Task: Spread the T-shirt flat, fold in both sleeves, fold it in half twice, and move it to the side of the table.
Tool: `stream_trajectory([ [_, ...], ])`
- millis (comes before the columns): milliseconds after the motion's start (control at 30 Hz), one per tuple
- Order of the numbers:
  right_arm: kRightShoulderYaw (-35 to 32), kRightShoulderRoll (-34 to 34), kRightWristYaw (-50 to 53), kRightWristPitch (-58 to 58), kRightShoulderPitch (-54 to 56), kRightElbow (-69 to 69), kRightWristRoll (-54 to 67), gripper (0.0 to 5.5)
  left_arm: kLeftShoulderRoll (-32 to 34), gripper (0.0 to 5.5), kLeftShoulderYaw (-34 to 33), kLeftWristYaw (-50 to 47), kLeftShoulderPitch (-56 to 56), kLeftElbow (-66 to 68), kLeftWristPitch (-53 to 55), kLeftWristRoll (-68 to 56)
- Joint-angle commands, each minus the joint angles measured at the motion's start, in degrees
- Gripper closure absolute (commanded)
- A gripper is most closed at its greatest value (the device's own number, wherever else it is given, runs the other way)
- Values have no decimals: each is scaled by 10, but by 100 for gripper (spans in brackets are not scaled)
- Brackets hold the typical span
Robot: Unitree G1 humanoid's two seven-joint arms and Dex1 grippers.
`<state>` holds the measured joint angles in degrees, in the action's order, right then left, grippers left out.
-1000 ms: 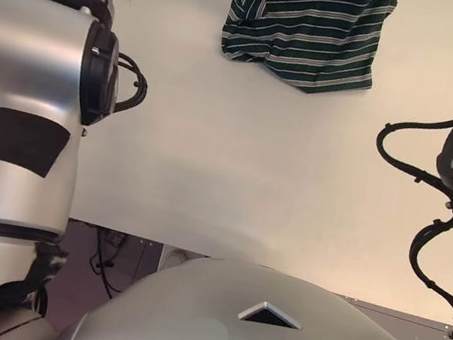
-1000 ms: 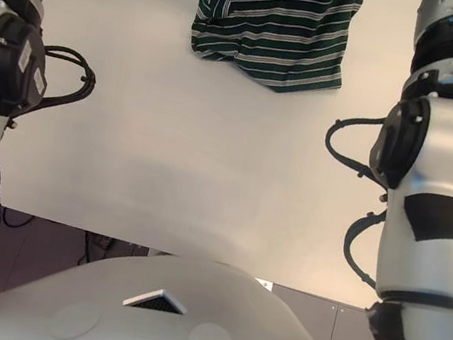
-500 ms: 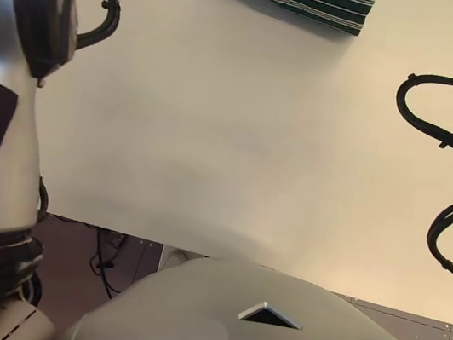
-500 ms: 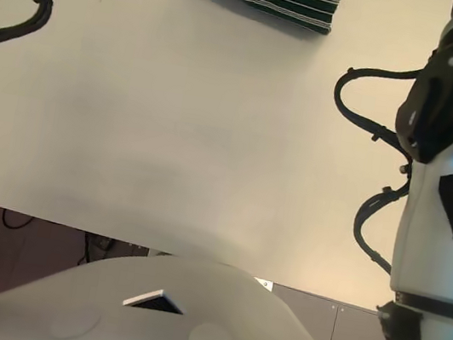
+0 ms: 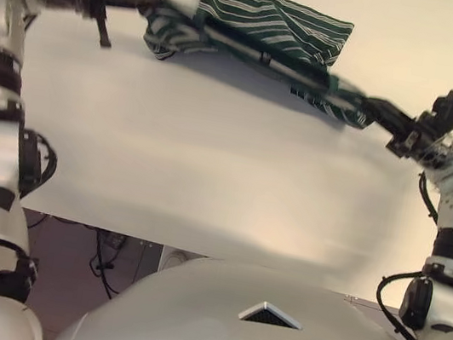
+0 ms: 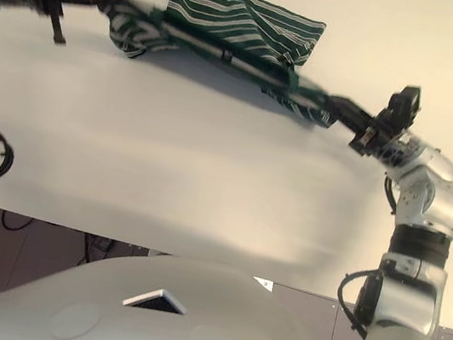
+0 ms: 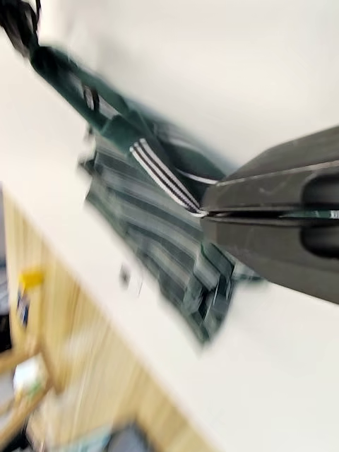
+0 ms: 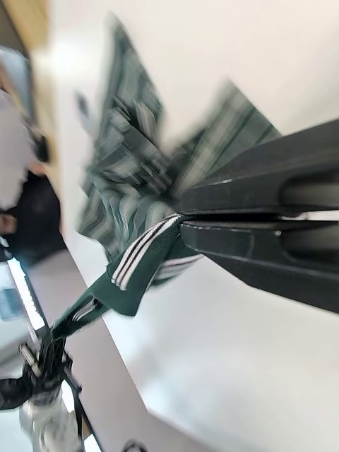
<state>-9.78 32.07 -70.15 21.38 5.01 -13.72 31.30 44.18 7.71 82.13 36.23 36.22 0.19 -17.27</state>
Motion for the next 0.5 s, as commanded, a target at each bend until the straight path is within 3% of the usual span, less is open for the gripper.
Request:
stream_trajectory([
  [33,84,197,-61,109,-181,413,-9,550,151,547,59,72,-311,-543,-1,-26],
  [133,89,225,-59,87,-216,441,-67,550,170,547,38,67,-393,-572,-52,32],
  [433,125,293,-22,111,-277,482,-135,550,185,547,3,-11,-519,-675,-18,93],
  [467,128,293,-22,109,-281,478,-133,550,189,527,-1,-14,-524,-683,-7,85],
  [500,129,295,-27,99,-284,472,-133,522,199,519,-9,-9,-531,-693,6,70],
])
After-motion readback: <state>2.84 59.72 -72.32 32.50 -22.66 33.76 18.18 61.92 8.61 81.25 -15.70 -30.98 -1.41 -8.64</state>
